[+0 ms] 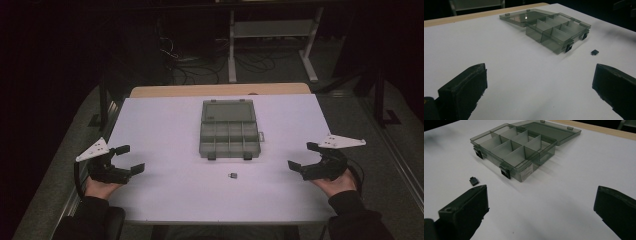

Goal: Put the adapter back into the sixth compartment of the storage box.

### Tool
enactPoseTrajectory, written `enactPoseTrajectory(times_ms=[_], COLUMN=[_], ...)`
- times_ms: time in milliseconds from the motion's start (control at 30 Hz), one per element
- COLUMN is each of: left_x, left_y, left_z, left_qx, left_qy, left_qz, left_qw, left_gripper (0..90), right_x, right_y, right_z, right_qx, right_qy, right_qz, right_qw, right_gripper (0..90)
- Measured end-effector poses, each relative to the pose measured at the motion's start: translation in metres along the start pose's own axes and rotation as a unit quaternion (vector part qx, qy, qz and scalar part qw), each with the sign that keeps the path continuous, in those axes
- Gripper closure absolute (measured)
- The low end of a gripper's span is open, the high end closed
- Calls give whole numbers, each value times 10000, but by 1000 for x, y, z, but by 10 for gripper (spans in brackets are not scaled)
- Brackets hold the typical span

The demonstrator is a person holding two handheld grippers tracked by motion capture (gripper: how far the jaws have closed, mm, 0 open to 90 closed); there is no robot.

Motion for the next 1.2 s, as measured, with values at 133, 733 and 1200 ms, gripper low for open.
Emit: enactPoseTrajectory(times_ms=[133, 733, 1200], left_x=[0, 0, -1], left_y=[0, 1, 1], left_z=[0, 0, 0], left_qx=[3, 1, -1], left_qy=[-3, -8, -25], left_qz=[-4, -24, -28], left_qw=[10000, 10000, 10000], left_gripper=[0, 0, 0], right_x=[0, -2, -5], right_y=[0, -2, -10], right_z=[0, 1, 12], right_qx=[-3, 70, 314], right_qy=[-10, -116, -304], right_qz=[4, 24, 83], right_qw=[10000, 9999, 9990], right_gripper=[0, 0, 0])
Point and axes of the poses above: each handheld gripper's, and its own axes: x roughly backward along the jaws, z roughly out of its top, y roughly to its right, the point moved 1 cm from there along -x, roughly forward along the jaws, and after that the axes turned 12 degrees about -y, right-handed, at the moved point
